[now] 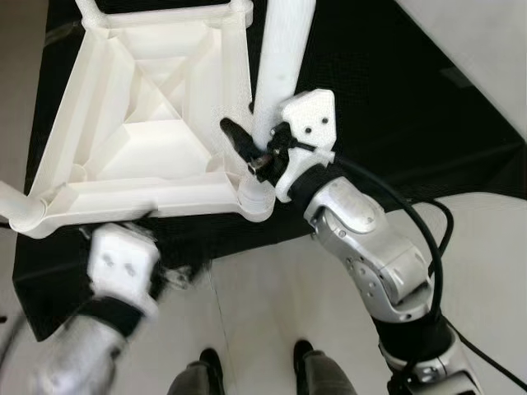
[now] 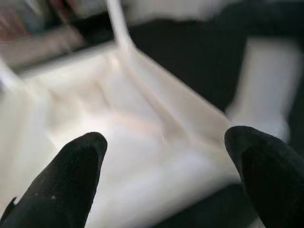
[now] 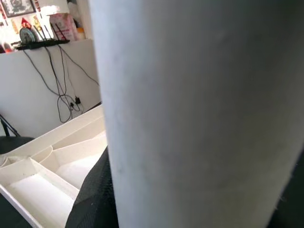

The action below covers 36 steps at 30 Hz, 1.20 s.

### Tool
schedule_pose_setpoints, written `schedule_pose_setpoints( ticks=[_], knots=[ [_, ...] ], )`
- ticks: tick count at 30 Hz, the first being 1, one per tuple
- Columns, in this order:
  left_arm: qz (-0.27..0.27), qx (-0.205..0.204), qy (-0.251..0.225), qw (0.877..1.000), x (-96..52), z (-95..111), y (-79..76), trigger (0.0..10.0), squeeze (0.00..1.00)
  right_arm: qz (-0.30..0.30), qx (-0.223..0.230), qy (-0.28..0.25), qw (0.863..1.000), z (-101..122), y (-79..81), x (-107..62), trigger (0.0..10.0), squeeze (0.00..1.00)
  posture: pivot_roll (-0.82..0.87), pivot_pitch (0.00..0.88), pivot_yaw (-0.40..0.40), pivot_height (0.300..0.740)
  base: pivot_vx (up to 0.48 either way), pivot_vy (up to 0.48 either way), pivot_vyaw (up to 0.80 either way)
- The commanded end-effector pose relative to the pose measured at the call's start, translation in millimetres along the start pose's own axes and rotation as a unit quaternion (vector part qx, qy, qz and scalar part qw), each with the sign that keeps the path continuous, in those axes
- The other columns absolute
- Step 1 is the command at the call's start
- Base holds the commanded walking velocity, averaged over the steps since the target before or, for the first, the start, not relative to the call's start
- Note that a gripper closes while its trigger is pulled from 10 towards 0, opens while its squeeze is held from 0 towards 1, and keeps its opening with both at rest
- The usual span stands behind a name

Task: Building children table

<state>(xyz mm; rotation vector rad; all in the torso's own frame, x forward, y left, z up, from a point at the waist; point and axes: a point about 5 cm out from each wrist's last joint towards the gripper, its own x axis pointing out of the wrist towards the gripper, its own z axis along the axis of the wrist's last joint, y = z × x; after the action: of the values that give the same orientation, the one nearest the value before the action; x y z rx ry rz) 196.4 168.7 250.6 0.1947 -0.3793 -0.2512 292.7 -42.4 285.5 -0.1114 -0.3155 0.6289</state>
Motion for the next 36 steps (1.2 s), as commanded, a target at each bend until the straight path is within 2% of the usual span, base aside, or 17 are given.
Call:
schedule_pose_setpoints(
  ticks=[1, 2, 4, 7, 9, 10, 12, 14, 16, 21, 22, 23, 24, 28, 30, 31, 36],
  knots=[
    [-0.004, -0.017, -0.008, 1.0, 7.3, 8.4, 14.9, 10.0, 0.0, -0.009, 0.001, 0.167, 0.986, -69.4, -2.5, -5.7, 10.0, 0.0, 0.02, 0.376, 0.017, 0.74, 0.0, 0.0, 0.0],
    [-0.004, -0.017, -0.008, 1.0, 7.3, 8.4, 14.9, 10.0, 0.0, -0.009, 0.001, 0.167, 0.986, -69.4, -2.5, -5.7, 10.0, 0.0, 0.02, 0.376, 0.017, 0.74, 0.0, 0.0, 0.0],
    [-0.068, -0.052, -0.064, 0.994, 27.5, 38.8, 27.1, 10.0, 0.0, -0.011, -0.004, 0.164, 0.986, -69.2, -4.4, -1.6, 10.0, 0.0, 0.02, 0.358, 0.022, 0.74, 0.0, 0.0, 0.0],
    [-0.098, -0.065, -0.077, 0.99, 31.9, 48.0, 27.9, 10.0, 0.0, -0.011, -0.006, 0.163, 0.986, -69.4, -4.4, -0.7, 10.0, 0.0, 0.02, 0.355, 0.022, 0.74, 0.0, 0.0, 0.0],
    [-0.214, -0.102, -0.13, 0.963, 44.1, 83.1, 23.9, 10.0, 0.0, 0.001, -0.005, 0.16, 0.987, -70.0, 0.5, 1.6, 10.0, 0.0, 0.02, 0.33, 0.026, 0.74, 0.0, 0.0, 0.0],
    [-0.214, -0.102, -0.13, 0.963, 44.1, 83.1, 23.9, 10.0, 0.0, 0.001, -0.005, 0.16, 0.987, -70.0, 0.5, 1.6, 10.0, 0.0, 0.02, 0.33, 0.026, 0.74, 0.0, 0.0, 0.0],
    [-0.299, -0.121, -0.166, 0.932, 52.9, 111.5, 21.2, 10.0, 0.0, 0.018, -0.008, 0.156, 0.987, -70.3, 6.8, 3.7, 10.0, 0.0, 0.03, 0.317, 0.027, 0.74, 0.0, 0.0, 0.0],
    [-0.299, -0.121, -0.166, 0.932, 52.9, 111.5, 21.2, 10.0, 0.0, 0.018, -0.008, 0.156, 0.987, -70.3, 6.8, 3.7, 10.0, 0.0, 0.03, 0.317, 0.027, 0.74, 0.0, 0.0, 0.0],
    [-0.328, -0.131, -0.184, 0.917, 66.8, 130.9, 23.8, 10.0, 0.0, 0.03, -0.006, 0.153, 0.988, -70.4, 12.3, 6.7, 10.0, 0.0, 0.03, 0.293, 0.031, 0.74, 0.0, 0.0, 0.0],
    [-0.345, -0.107, -0.184, 0.914, 84.8, 145.0, 25.7, 10.0, 0.0, 0.04, -0.002, 0.148, 0.988, -70.0, 17.9, 10.1, 10.0, 0.0, 0.03, 0.277, 0.039, 0.74, 0.0, 0.0, 0.0],
    [-0.341, -0.096, -0.161, 0.921, 100.5, 147.4, 29.9, 10.0, 0.0, 0.045, 0.001, 0.143, 0.989, -68.7, 21.0, 12.4, 10.0, 0.0, 0.03, 0.273, 0.042, 0.74, 0.0, 0.0, 0.0],
    [-0.341, -0.096, -0.161, 0.921, 100.5, 147.4, 29.9, 10.0, 0.0, 0.045, 0.001, 0.143, 0.989, -68.7, 21.0, 12.4, 10.0, 0.0, 0.03, 0.273, 0.042, 0.74, 0.0, 0.0, 0.0],
    [-0.313, -0.079, -0.143, 0.936, 112.9, 143.6, 34.2, 10.0, 0.0, 0.047, 0.002, 0.14, 0.989, -67.6, 22.1, 13.3, 10.0, 0.0, 0.03, 0.27, 0.046, 0.74, 0.0, 0.0, 0.0],
    [-0.284, -0.072, -0.126, 0.948, 124.9, 140.5, 38.3, 10.0, 0.0, 0.046, 0.005, 0.138, 0.989, -66.6, 21.9, 13.7, 10.0, 0.0, 0.03, 0.269, 0.049, 0.74, 0.0, 0.0, 0.0],
    [-0.266, -0.079, -0.113, 0.954, 135.4, 138.4, 41.0, 7.1, 0.0, 0.045, 0.007, 0.137, 0.99, -66.1, 21.0, 14.2, 10.0, 0.0, 0.03, 0.269, 0.051, 0.74, 0.0, 0.0, 0.0],
    [-0.262, -0.084, -0.106, 0.955, 139.1, 137.1, 41.5, 0.0, 0.0, 0.045, 0.007, 0.136, 0.99, -65.8, 20.7, 14.4, 10.0, 0.0, 0.03, 0.271, 0.054, 0.74, 0.0, 0.0, 0.0],
    [-0.258, -0.1, -0.084, 0.957, 148.6, 131.7, 41.8, 0.0, 0.0, 0.045, 0.008, 0.134, 0.99, -65.1, 20.3, 15.4, 10.0, 0.0, 0.03, 0.271, 0.056, 0.74, 0.0, 0.0, 0.0]
  ],
)
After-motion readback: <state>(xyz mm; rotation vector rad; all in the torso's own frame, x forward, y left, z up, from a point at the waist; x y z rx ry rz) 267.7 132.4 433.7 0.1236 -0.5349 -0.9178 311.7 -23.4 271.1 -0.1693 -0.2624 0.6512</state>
